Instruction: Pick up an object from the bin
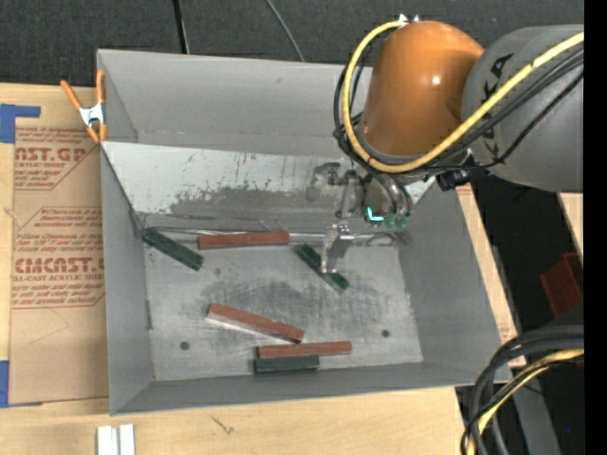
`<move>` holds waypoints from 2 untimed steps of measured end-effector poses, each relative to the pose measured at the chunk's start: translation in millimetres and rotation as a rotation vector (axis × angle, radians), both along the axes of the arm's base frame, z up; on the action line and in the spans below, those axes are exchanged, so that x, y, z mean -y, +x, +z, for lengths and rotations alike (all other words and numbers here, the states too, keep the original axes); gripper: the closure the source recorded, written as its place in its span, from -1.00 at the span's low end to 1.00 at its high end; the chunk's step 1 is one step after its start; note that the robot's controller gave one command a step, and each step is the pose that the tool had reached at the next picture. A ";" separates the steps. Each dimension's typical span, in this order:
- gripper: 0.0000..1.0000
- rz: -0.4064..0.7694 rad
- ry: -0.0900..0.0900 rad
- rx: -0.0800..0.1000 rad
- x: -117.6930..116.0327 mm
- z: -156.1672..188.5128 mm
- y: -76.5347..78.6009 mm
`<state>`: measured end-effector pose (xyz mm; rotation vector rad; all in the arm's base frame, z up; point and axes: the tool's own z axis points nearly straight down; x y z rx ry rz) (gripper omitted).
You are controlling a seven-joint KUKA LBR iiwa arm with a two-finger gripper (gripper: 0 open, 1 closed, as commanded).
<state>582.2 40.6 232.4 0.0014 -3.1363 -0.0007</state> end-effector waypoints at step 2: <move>-1.00 0.030 0.000 0.011 4.0 -55.1 -33.3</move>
Offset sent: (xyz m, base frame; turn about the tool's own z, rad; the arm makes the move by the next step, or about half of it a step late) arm -0.0717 -0.0089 -0.1199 -0.0607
